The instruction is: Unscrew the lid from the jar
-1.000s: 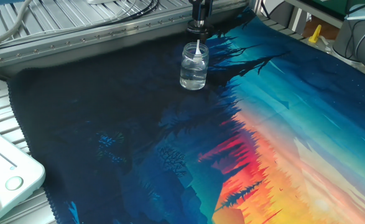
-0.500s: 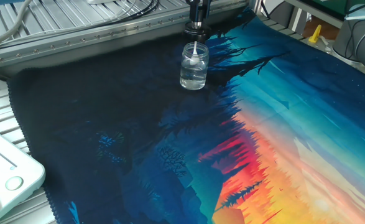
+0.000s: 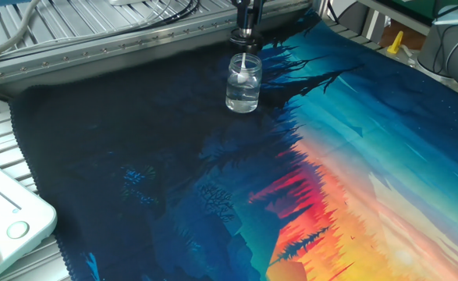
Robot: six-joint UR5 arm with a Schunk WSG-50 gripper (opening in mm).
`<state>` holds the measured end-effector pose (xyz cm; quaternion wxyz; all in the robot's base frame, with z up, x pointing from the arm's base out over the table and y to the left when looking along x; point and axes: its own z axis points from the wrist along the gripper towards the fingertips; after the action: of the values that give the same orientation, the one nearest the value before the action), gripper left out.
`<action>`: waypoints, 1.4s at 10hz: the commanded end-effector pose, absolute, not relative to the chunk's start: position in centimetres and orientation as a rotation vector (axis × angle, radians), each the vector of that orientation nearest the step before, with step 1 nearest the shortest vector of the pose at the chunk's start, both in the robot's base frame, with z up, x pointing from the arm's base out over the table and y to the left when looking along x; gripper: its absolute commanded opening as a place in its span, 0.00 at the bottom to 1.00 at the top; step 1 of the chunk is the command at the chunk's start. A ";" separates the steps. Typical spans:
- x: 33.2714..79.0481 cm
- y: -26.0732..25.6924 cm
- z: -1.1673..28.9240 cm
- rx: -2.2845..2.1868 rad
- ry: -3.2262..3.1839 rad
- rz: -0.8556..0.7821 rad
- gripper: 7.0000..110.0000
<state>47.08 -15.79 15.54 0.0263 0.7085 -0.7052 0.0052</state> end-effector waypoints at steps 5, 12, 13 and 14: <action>47.9 -14.7 15.3 2.149 -2.287 0.028 0.00; 48.1 -14.7 14.8 2.130 -2.298 0.047 0.00; 47.9 -14.8 14.7 2.125 -2.292 0.056 0.00; 47.8 -14.7 14.6 2.119 -2.292 0.063 0.00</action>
<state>47.87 -15.01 14.70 0.0118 0.6811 -0.7318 0.0187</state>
